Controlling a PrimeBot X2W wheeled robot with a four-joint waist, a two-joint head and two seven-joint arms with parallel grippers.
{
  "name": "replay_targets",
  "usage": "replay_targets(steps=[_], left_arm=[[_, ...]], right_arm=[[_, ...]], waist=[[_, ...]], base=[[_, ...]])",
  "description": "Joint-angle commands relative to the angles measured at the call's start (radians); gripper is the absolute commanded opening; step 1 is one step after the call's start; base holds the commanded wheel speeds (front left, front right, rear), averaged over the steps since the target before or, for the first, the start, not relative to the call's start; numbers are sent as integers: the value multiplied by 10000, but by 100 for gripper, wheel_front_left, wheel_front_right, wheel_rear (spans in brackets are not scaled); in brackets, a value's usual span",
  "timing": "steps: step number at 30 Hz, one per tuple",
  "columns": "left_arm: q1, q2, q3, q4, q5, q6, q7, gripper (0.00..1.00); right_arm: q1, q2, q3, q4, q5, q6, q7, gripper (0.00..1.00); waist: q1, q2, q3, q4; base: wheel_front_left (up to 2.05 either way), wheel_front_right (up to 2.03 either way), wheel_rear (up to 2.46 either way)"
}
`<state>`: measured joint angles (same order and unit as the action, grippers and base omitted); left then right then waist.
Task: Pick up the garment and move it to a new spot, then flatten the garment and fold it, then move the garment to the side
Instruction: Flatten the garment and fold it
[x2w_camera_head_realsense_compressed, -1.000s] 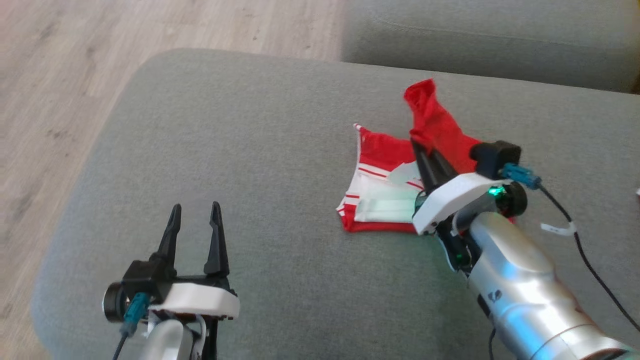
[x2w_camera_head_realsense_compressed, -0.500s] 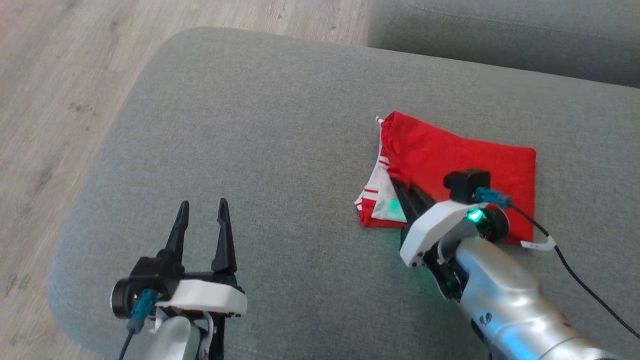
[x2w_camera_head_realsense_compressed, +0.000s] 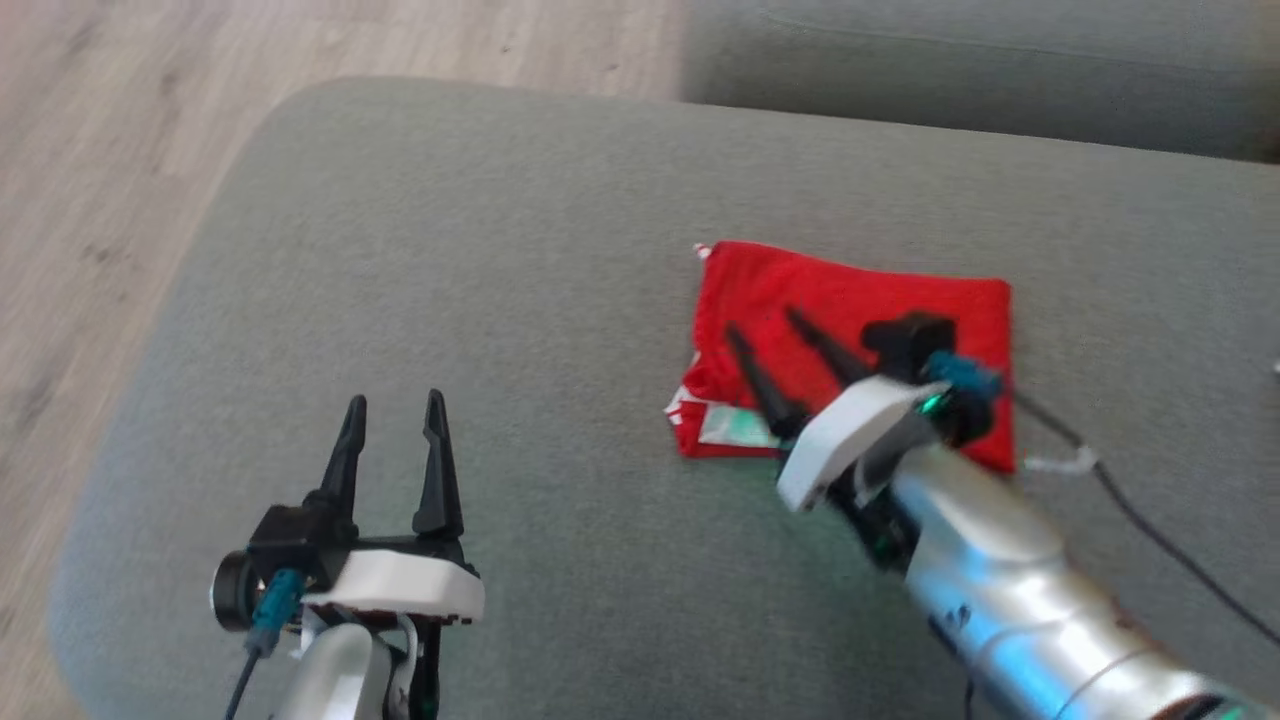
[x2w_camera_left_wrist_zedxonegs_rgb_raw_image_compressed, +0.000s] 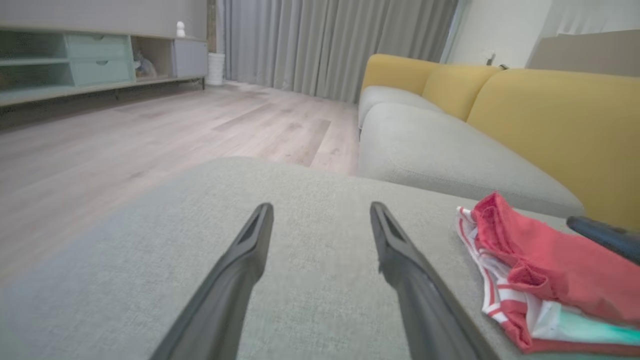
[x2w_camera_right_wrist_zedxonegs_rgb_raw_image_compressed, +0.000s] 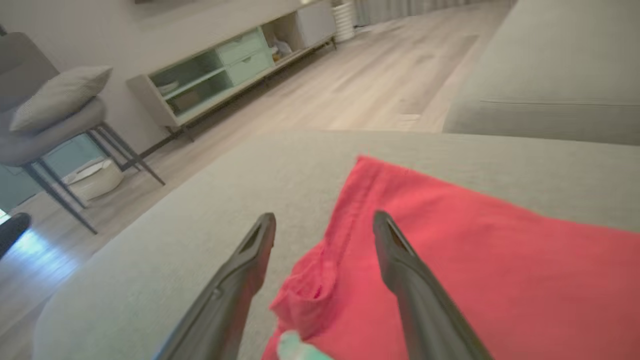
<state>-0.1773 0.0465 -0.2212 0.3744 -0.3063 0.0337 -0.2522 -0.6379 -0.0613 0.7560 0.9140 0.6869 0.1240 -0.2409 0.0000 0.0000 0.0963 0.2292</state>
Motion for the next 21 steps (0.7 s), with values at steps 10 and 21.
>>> replay_targets(steps=[10, 21], left_arm=[[-108, 38, 952, -960, 213, -26, -95, 100], [386, 38, 949, -811, 115, 41, -95, 100]], right_arm=[[507, 110, -5142, -1983, -4119, 67, -206, 100], [3803, 110, -7018, -5014, -5799, 67, -207, 100]], waist=[[0, 0, -444, -1583], [0, 0, -610, -2140]], base=[[0, 0, 0], [0, 0, 0]])
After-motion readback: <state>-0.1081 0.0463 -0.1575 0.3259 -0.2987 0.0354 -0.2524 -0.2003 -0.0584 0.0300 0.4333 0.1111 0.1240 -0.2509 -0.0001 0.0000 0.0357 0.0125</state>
